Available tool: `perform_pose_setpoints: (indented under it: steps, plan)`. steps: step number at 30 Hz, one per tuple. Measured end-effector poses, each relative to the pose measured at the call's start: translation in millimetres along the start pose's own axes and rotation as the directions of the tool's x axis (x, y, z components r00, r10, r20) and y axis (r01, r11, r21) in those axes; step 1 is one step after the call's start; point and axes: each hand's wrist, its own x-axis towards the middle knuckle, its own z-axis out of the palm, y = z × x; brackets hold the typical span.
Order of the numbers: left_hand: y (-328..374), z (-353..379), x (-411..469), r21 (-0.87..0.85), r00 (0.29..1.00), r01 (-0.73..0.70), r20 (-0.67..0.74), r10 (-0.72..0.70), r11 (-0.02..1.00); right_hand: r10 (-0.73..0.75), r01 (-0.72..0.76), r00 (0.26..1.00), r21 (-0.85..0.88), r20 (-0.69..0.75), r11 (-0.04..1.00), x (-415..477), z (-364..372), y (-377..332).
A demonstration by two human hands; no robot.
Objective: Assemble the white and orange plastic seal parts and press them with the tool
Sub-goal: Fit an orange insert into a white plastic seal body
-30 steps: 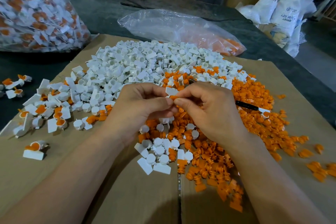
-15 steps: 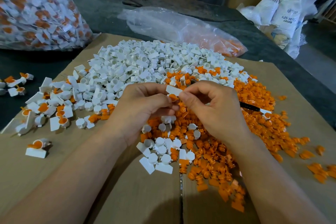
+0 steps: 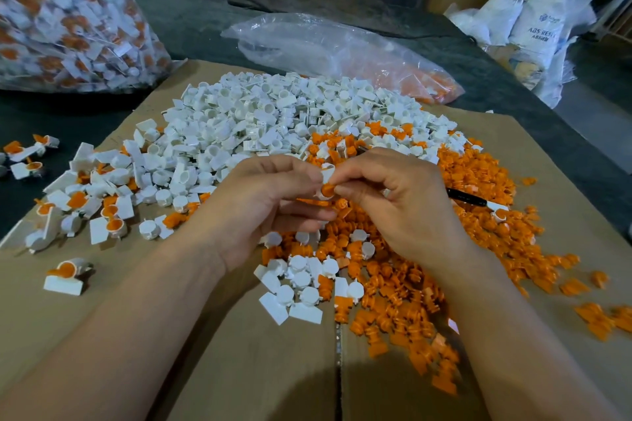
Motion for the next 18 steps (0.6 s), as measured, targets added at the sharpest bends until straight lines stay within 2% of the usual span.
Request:
perform_pose_setpoints:
  steps: [4,10,18]
  plan:
    - [2.0,-4.2,-0.1,0.063,0.999,0.031,-0.011,-0.03,0.998,-0.027,0.028,0.997,-0.005,0.071,1.0,-0.7,-0.4,1.8]
    - [0.5,-1.7,0.1,-0.02,0.994,0.095,0.057,-0.094,0.995,-0.017,0.019,0.995,-0.022,0.099,1.0,-0.4,-2.0,4.2]
    - [0.5,0.4,-0.5,-0.044,1.0,0.001,0.024,0.0,0.999,0.021,-0.023,0.996,0.015,0.09,1.0,-0.7,-2.8,0.4]
